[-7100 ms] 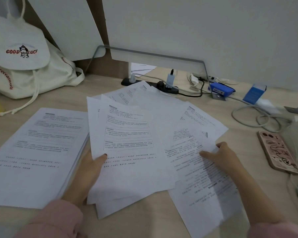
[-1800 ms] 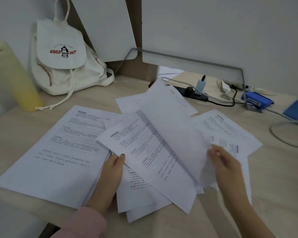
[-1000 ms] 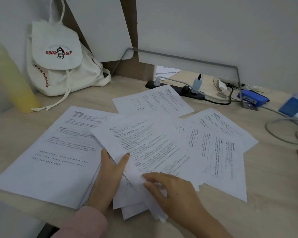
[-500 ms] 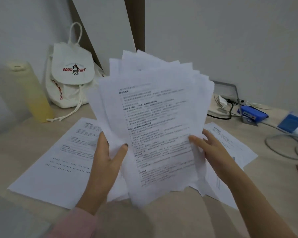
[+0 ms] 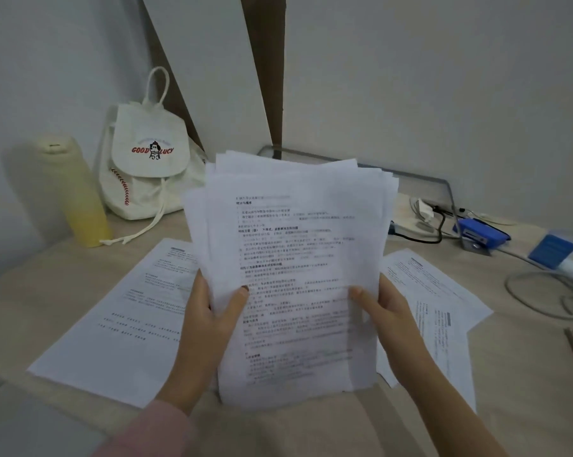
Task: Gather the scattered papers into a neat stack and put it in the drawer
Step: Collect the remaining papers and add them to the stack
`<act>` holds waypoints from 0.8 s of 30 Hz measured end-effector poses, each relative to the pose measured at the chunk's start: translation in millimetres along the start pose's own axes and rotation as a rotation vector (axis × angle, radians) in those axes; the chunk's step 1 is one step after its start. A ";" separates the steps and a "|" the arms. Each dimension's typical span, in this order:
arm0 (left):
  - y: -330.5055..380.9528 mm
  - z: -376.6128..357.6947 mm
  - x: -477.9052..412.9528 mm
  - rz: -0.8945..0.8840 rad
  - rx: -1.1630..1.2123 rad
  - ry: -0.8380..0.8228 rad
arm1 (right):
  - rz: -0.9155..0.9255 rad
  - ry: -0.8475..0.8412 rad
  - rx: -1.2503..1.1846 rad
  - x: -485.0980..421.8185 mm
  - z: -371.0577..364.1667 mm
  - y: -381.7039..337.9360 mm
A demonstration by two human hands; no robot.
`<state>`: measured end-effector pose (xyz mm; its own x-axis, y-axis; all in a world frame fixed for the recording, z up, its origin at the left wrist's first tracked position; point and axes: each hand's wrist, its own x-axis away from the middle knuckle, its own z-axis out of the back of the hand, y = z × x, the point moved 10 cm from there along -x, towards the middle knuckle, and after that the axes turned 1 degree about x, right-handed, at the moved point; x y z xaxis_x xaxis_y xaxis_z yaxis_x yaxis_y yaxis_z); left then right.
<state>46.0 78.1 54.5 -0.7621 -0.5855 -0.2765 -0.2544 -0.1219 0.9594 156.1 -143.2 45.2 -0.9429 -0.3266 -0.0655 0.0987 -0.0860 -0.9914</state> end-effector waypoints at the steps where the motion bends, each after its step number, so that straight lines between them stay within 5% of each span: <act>1: 0.3 -1.6 1.1 0.006 0.008 0.008 | 0.019 0.039 -0.010 1.3 1.1 -2.8; 6: 20.1 5.3 -0.2 -0.096 0.017 0.064 | 0.114 0.075 -0.099 5.6 11.4 -19.0; 10: -6.3 2.7 11.2 -0.021 -0.031 0.011 | 0.004 -0.042 -0.025 12.8 1.5 8.3; 17: -9.5 -5.0 18.1 -0.026 -0.026 0.029 | -0.013 0.080 -0.084 19.1 7.9 13.9; 24: -54.9 -14.9 30.9 0.187 -0.109 -0.125 | -0.189 0.062 -0.022 29.0 -3.6 50.1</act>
<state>45.3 54.7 -5.9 -0.8593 -0.5031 -0.0919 -0.0416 -0.1102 0.9930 132.5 -153.5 -6.7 -0.9618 -0.2479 0.1160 -0.0886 -0.1191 -0.9889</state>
